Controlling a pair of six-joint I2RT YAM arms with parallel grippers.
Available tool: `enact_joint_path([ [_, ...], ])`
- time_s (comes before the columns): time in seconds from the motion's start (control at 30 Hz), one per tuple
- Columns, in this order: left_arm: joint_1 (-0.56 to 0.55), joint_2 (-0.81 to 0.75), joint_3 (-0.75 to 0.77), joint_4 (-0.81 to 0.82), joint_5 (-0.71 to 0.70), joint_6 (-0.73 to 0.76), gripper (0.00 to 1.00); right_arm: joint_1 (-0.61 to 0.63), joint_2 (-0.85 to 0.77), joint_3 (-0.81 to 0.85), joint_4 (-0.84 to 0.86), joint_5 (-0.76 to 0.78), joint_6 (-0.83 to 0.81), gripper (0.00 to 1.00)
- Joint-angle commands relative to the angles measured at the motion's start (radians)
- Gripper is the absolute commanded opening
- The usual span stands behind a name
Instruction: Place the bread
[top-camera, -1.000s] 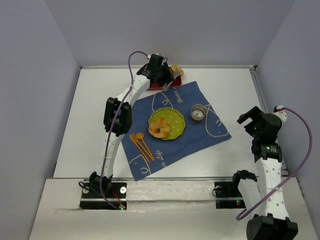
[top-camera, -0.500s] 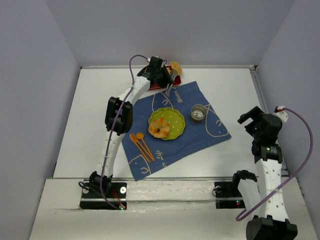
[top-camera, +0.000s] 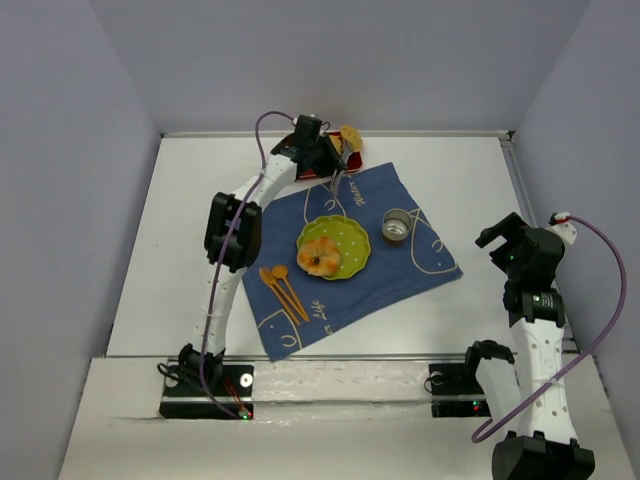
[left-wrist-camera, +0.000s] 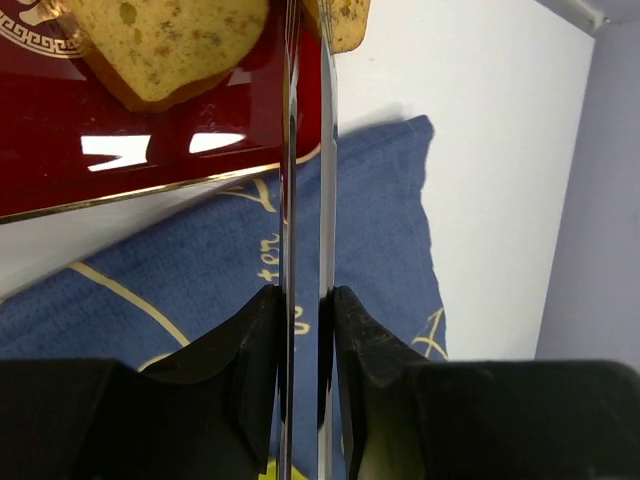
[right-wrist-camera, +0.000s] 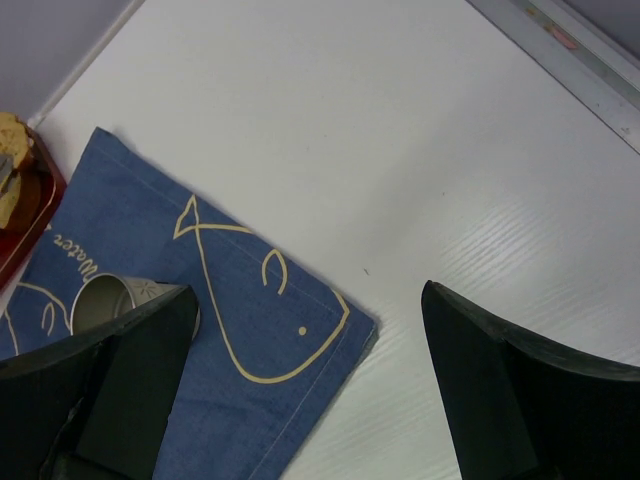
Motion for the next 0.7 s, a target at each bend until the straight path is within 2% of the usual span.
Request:
enact_joint_path([
  [0.0, 0.003, -0.187, -0.013, 0.076, 0.055, 0.045, 0.06, -0.001, 0.011, -0.003, 0.031, 0.005, 0.000, 1.00],
  [0.2, 0.003, -0.281, -0.111, 0.115, 0.072, 0.068, 0.06, -0.001, 0.011, -0.002, 0.031, -0.001, -0.002, 1.00],
  [0.37, -0.007, -0.400, -0.246, 0.145, 0.158, 0.114, 0.06, -0.001, 0.004, -0.003, 0.033, 0.004, -0.002, 1.00],
  [0.57, -0.066, -0.682, -0.639, 0.176, 0.103, 0.201, 0.06, -0.001, 0.011, 0.000, 0.033, -0.001, -0.004, 1.00],
  [0.6, -0.082, -0.775, -0.739, 0.178, 0.063, 0.203, 0.06, -0.001, 0.013, 0.002, 0.033, -0.006, -0.004, 1.00],
  [0.67, -0.091, -0.922, -0.846, 0.187, 0.026, 0.186, 0.06, -0.001, 0.016, 0.002, 0.036, -0.010, -0.004, 1.00],
])
